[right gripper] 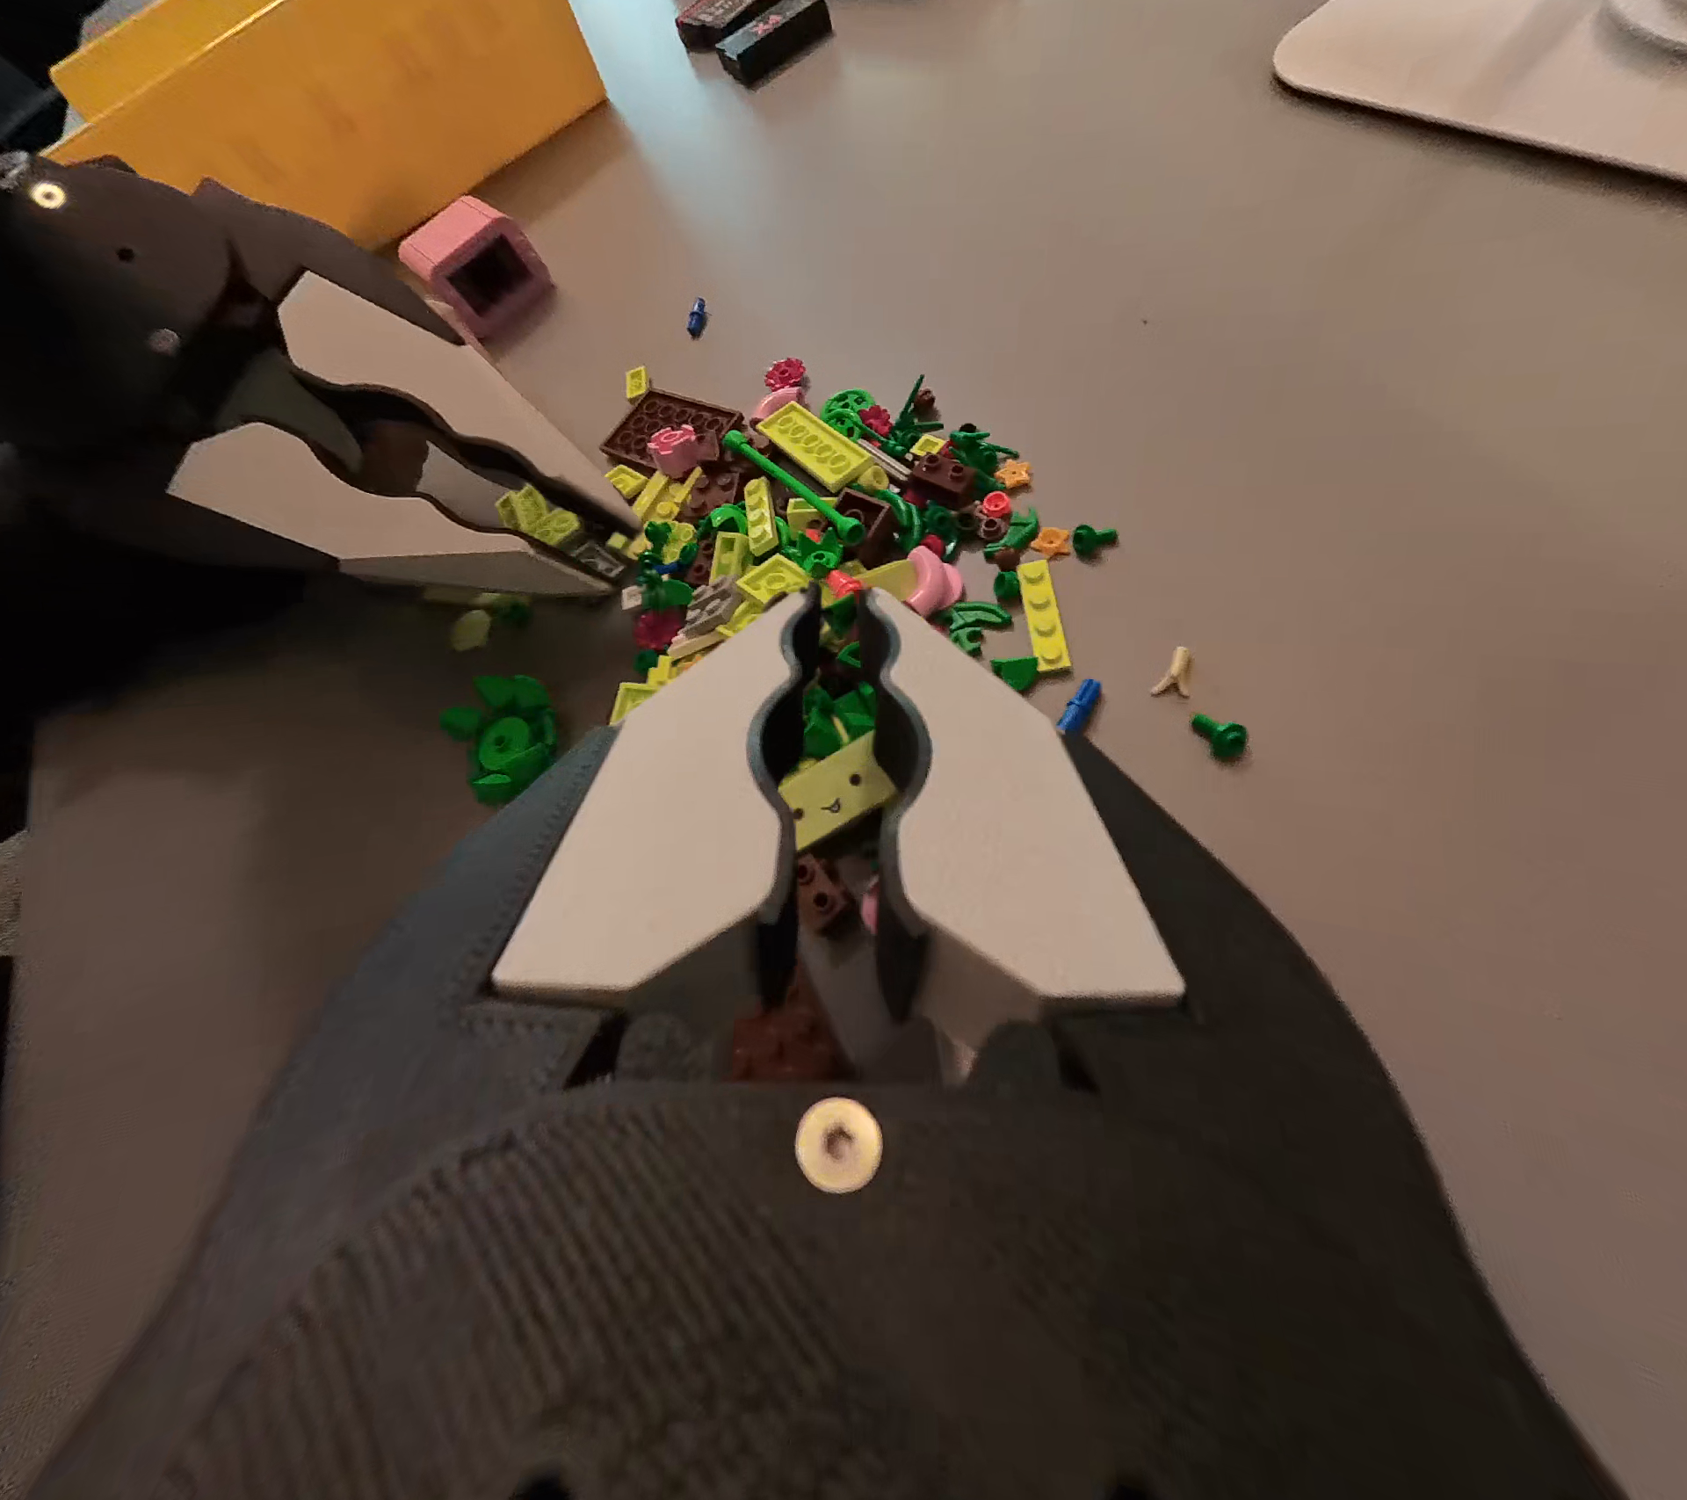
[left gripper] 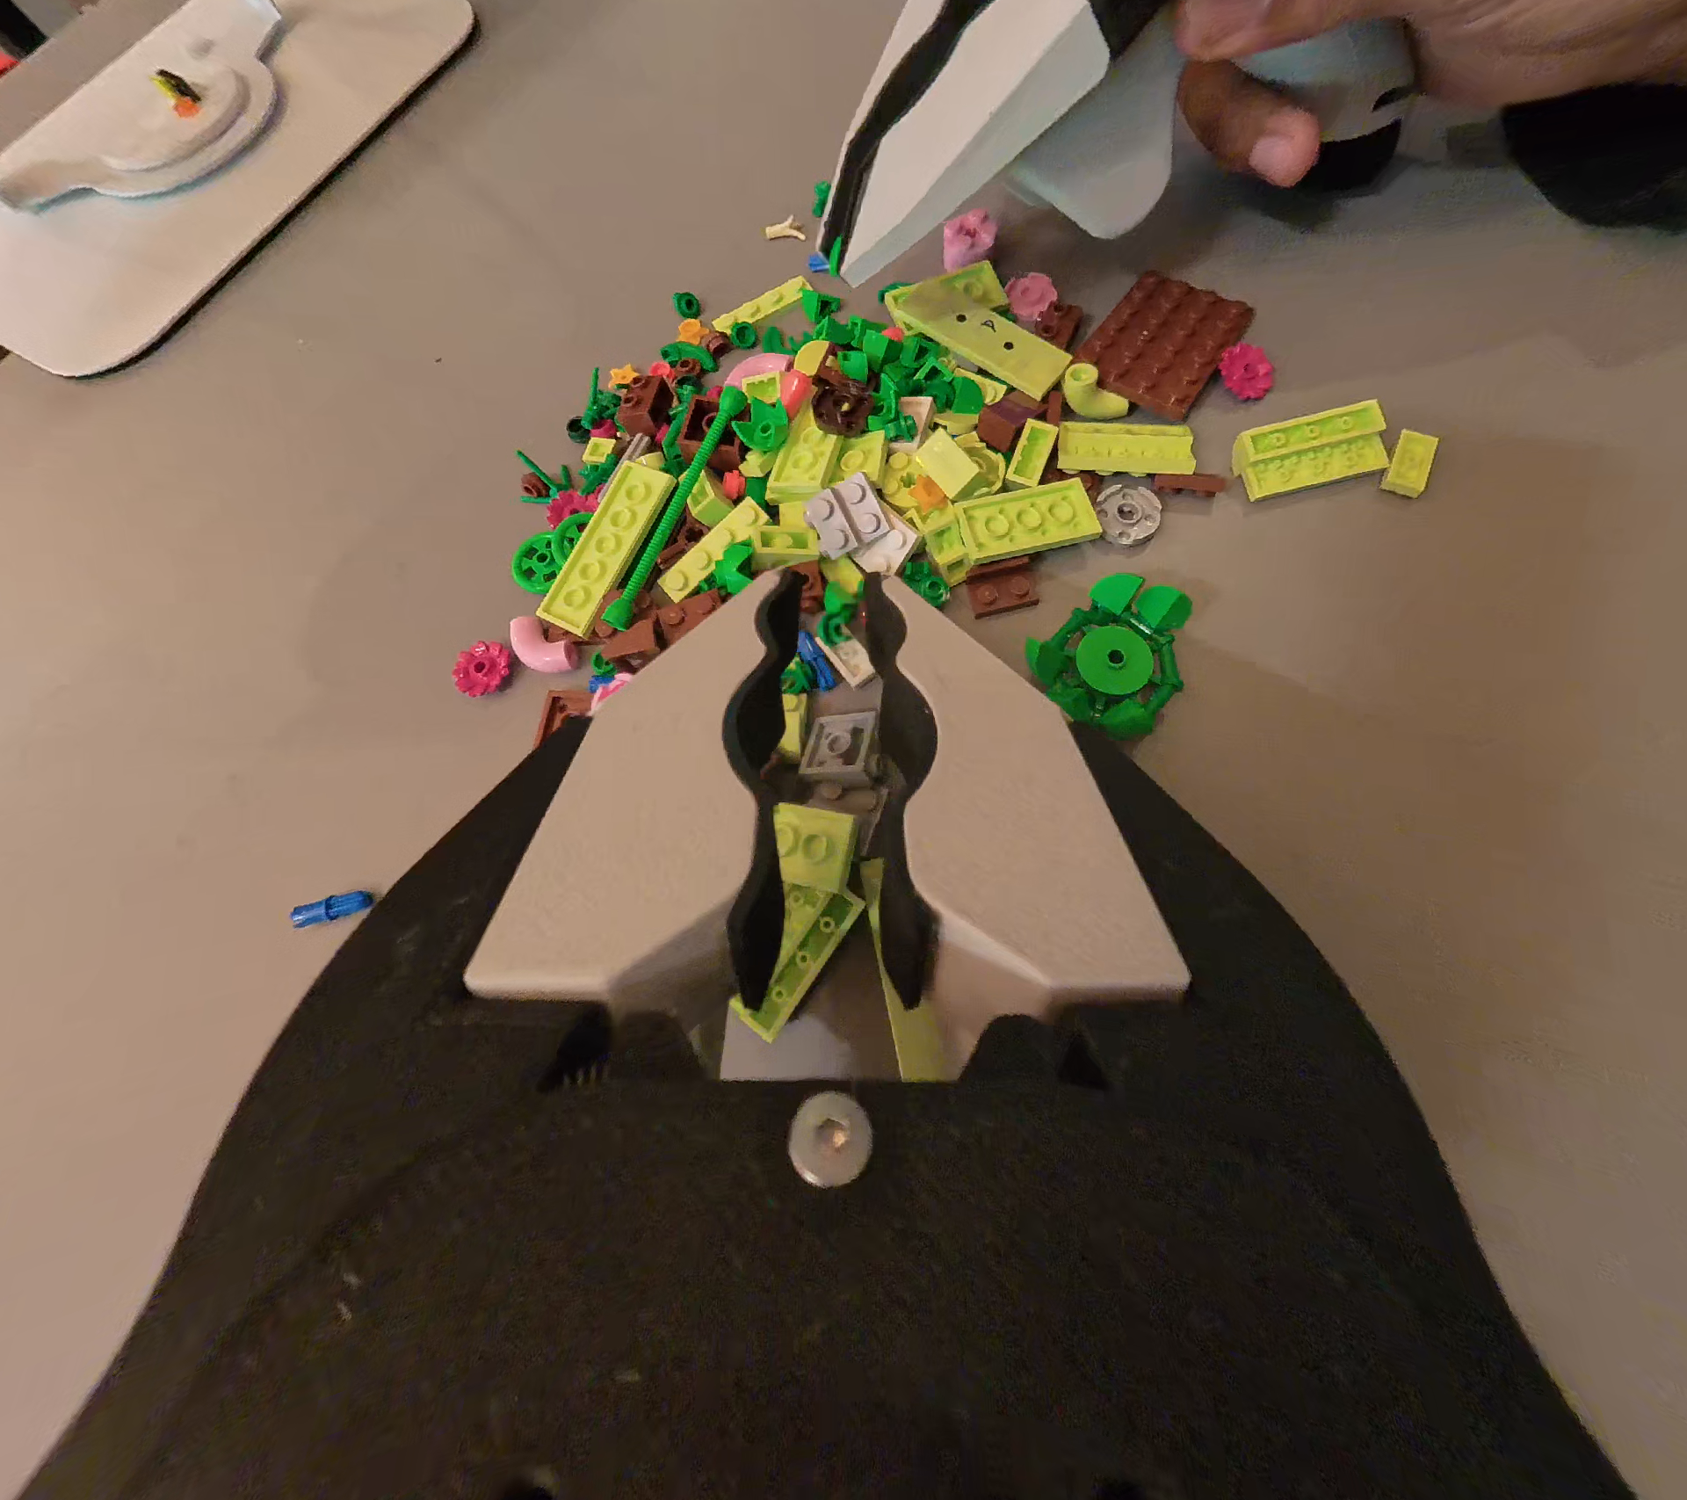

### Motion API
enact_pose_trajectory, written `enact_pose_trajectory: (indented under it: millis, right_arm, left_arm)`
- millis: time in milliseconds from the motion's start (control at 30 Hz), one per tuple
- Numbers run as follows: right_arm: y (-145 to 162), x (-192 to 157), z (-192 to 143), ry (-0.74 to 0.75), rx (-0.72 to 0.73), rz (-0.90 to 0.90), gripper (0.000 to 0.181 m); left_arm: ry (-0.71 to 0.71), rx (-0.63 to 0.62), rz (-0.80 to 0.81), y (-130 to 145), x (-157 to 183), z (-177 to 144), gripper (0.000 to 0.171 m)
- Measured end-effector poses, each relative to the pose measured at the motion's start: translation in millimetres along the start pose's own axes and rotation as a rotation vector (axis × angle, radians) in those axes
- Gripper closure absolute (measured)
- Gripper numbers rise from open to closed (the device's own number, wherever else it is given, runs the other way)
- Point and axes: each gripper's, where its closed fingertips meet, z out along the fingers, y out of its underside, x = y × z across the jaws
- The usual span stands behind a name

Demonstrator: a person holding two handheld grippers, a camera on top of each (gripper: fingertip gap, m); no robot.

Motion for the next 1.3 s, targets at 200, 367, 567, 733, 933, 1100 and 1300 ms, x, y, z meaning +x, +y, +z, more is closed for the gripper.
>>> enact_pose_trajectory:
  millis: [200,367,567,733,933,1100,1300]
  right_arm:
    - [-5,2,-9,-0.028,0.044,0.025,0.167]
    - [-20,-6,-23,-0.081,0.135,0.016,0.163]
    - [3,-60,-18,-0.260,0.004,-0.187,0.148]
    - [35,-88,-3,-0.285,-0.167,-0.281,0.144]
    - [50,-96,5,-0.300,-0.234,-0.299,0.141]
    - [61,-92,11,-0.246,-0.283,-0.368,0.157]
    - [49,-98,2,-0.233,-0.217,-0.501,0.179]
  left_arm:
    - [0.024,0.064,-0.061,-8,-5,-7,0.156]
    - [0.038,0.101,-0.072,-13,-7,-13,0.157]
    - [0.087,0.095,-0.049,-10,-1,-13,0.159]
    - [0.193,0.106,-0.090,-12,13,-13,0.156]
    - [0.317,0.063,-0.078,-8,36,-13,0.151]
    - [0.352,0.029,-0.064,-3,46,-13,0.148]
    - [0.401,-0.008,-0.093,2,50,-13,0.137]
